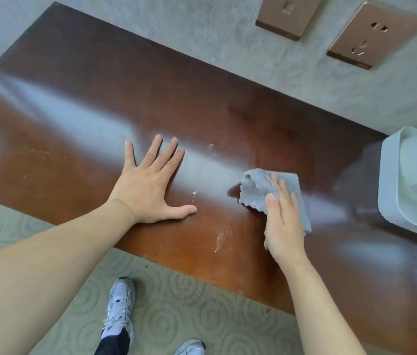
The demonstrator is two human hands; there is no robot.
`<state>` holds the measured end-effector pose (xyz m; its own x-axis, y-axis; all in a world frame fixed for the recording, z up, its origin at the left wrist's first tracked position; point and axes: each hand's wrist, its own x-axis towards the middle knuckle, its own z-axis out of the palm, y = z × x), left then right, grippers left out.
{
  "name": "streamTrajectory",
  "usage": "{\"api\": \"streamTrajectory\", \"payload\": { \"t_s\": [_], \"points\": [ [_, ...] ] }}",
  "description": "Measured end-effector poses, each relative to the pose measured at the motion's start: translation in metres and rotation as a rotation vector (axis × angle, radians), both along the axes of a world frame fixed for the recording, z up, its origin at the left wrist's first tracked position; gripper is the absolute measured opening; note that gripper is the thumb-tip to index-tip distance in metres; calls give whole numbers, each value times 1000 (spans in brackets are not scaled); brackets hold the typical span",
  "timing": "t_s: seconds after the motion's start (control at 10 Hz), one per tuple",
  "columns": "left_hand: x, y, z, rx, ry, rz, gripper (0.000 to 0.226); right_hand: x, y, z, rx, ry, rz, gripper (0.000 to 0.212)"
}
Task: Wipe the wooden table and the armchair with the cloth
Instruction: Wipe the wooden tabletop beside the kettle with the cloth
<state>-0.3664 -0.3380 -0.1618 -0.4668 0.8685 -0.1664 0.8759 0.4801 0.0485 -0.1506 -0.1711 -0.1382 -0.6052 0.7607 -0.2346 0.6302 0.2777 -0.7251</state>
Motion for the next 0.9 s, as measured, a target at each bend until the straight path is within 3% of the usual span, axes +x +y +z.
{"api": "streamTrajectory", "payload": {
  "t_s": [0.1,0.2,0.3,0.4,0.9],
  "points": [
    [2,-2,4,12,-36,26,117,23,-46,11,-154,79,-85,42],
    [-3,-8,8,137,-173,24,106,36,-94,9,-50,61,80,44],
    [-19,-21,10,154,-171,-37,102,33,-122,0,142,-197,226,51],
    [-28,-33,7,32,5,-80,95,13,-122,-6,318,-405,260,62],
    [-32,-29,-3,-5,31,-17,93,-139,26,-25,468,-486,322,65]
  ]
}}
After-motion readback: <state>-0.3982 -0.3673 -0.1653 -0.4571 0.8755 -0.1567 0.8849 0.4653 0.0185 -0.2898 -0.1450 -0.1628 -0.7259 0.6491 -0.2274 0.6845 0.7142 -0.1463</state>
